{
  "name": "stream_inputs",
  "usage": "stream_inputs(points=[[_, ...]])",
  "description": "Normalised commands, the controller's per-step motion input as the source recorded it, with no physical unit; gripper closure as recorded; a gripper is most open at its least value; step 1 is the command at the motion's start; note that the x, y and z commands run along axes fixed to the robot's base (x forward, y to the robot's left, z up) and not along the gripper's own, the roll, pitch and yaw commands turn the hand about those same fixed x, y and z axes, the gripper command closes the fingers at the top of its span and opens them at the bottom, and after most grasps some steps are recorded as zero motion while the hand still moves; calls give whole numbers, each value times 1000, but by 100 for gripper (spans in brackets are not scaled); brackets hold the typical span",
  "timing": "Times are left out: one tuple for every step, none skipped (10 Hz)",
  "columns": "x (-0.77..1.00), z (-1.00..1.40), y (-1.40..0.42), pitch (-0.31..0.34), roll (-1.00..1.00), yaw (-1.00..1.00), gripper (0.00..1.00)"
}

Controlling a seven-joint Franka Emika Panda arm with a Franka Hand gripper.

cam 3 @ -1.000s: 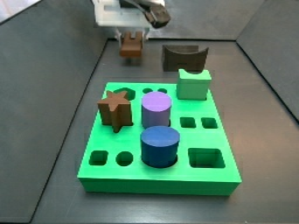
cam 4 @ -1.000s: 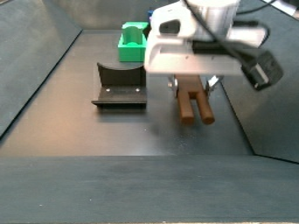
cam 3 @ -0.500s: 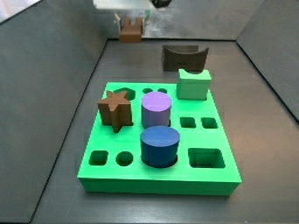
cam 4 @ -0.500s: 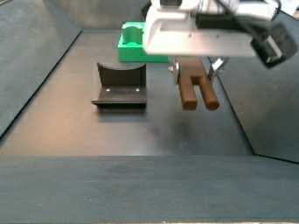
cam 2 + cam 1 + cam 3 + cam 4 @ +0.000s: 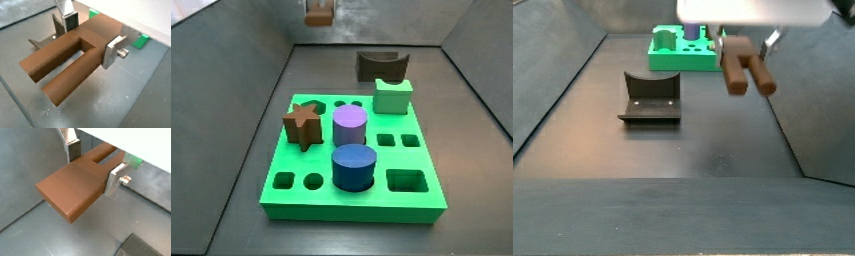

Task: Pick up the square-circle object. Move up. Rotate the square-circle object. Place the square-circle object on the fixture. Regrasp the square-circle object. Move to above the board. Insert the square-circle object.
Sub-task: Place the square-circle object on the fixture.

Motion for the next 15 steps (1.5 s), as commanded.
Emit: stream_inputs(points=[[-11,584,8,53,21,-6,100],[-1,418,10,64,21,-6,100],[5,197,12,84,21,-6,100],[1000,467,-945,-202,142,177,100],[1000,430,-936,-170,140,174,100],[1000,409,-928,-122,127,151,100],[1000,354,-869,-23,104,98,100],[1000,298,-726,52,95,64,100],[1000,237,-579,102,94,51,100],[956,167,-370,128,96,45,100],[877,100,-221,138,87,38,100],[772,52,-121,148,91,42,100],[694,31,-69,152,100,44,100],[592,15,-36,153,108,46,100],[513,17,-28,159,114,47,100]])
